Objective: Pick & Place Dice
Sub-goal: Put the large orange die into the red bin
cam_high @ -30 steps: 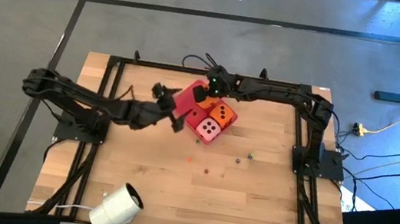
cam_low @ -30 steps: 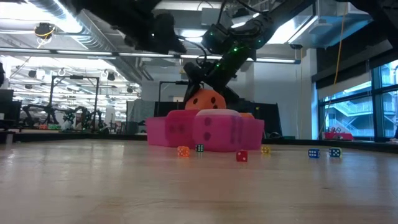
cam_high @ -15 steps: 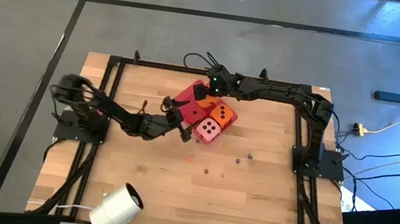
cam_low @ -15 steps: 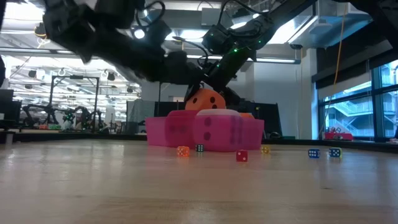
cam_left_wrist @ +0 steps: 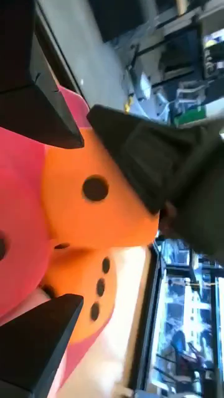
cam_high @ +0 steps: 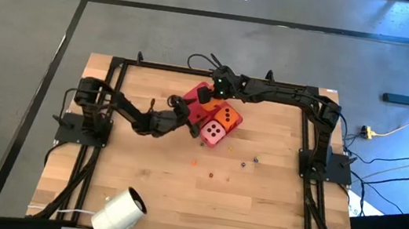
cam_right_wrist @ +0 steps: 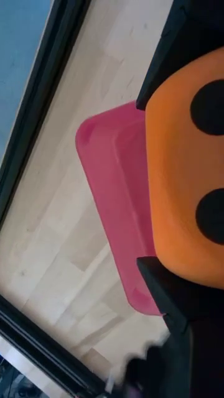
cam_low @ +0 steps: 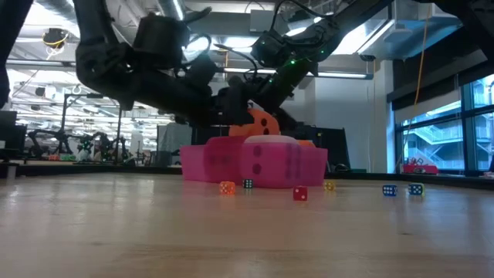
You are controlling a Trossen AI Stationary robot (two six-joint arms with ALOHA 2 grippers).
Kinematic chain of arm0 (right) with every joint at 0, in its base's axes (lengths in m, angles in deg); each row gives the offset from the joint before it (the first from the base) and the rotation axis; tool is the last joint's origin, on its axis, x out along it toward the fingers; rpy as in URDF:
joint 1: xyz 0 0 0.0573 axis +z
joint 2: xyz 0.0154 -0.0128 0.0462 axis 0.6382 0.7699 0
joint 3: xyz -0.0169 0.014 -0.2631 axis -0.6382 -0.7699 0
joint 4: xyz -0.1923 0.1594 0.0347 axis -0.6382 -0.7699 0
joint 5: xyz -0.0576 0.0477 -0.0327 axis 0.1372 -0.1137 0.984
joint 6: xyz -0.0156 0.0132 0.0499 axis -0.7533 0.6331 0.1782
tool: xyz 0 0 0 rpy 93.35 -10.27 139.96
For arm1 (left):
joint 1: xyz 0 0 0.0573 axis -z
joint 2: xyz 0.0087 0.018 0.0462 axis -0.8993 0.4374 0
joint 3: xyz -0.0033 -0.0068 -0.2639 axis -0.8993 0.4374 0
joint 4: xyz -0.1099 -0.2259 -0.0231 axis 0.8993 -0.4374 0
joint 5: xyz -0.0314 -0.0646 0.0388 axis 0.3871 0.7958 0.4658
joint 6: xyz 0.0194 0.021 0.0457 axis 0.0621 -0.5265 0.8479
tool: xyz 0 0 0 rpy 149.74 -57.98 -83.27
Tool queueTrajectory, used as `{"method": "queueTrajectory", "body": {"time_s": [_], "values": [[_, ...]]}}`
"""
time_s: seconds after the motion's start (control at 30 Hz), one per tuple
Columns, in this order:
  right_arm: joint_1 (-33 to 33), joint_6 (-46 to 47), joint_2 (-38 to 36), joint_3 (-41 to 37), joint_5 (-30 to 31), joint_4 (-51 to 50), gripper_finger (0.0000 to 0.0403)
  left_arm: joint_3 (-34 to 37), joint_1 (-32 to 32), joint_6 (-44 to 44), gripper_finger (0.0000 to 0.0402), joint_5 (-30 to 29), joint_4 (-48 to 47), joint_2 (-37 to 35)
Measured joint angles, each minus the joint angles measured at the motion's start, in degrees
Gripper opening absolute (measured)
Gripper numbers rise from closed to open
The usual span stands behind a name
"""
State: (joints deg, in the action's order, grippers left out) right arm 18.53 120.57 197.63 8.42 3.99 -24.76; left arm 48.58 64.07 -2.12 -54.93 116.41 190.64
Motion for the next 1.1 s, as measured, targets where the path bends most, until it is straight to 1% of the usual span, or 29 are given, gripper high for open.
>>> {"method": "queueTrajectory", "body": {"time_s": [0.07, 0.2, 0.27, 0.33, 0.43, 0.5, 0.73, 0.97, 1.1], "values": [[0.00, 0.00, 0.00, 0.00, -0.01, 0.12, 0.0398, 0.00, -1.49, -0.70, 0.0400, 0.93, -0.19, -0.04], [0.00, -0.01, 0.00, 0.00, -0.01, 0.31, 0.0398, 0.00, -2.86, 1.09, 0.0400, -2.58, 1.83, -0.04], [0.00, -0.02, 0.00, 0.00, -0.01, 0.32, 0.0398, 0.00, -3.62, 1.04, 0.0400, -3.19, 1.82, -0.06], [0.00, -0.17, 0.00, -0.02, 0.09, 0.53, 0.0398, 0.00, -4.69, -0.33, 0.0400, -1.45, 1.25, -0.06], [-0.04, -0.26, 0.07, -0.07, 0.01, 0.49, 0.0398, 0.00, -6.05, -2.05, 0.0400, 6.05, -0.18, -0.06], [0.00, -0.28, 0.09, -0.07, 0.01, 0.46, 0.0398, 0.00, -6.58, -2.79, 0.0400, 8.83, -0.30, -0.06], [0.00, -0.64, 0.09, -0.07, -0.10, 0.60, 0.0398, 0.00, -6.82, -3.63, 0.0400, 8.85, -0.26, -0.06], [0.00, -0.63, 0.09, -0.07, -0.24, 1.22, 0.0398, -0.04, -7.88, -7.57, 0.0400, 9.96, -5.44, -0.06], [-0.15, -1.93, 0.09, 0.79, -3.14, 0.91, 0.0398, -0.04, -8.38, -7.64, 0.0400, 10.01, -5.92, -0.06]]}}
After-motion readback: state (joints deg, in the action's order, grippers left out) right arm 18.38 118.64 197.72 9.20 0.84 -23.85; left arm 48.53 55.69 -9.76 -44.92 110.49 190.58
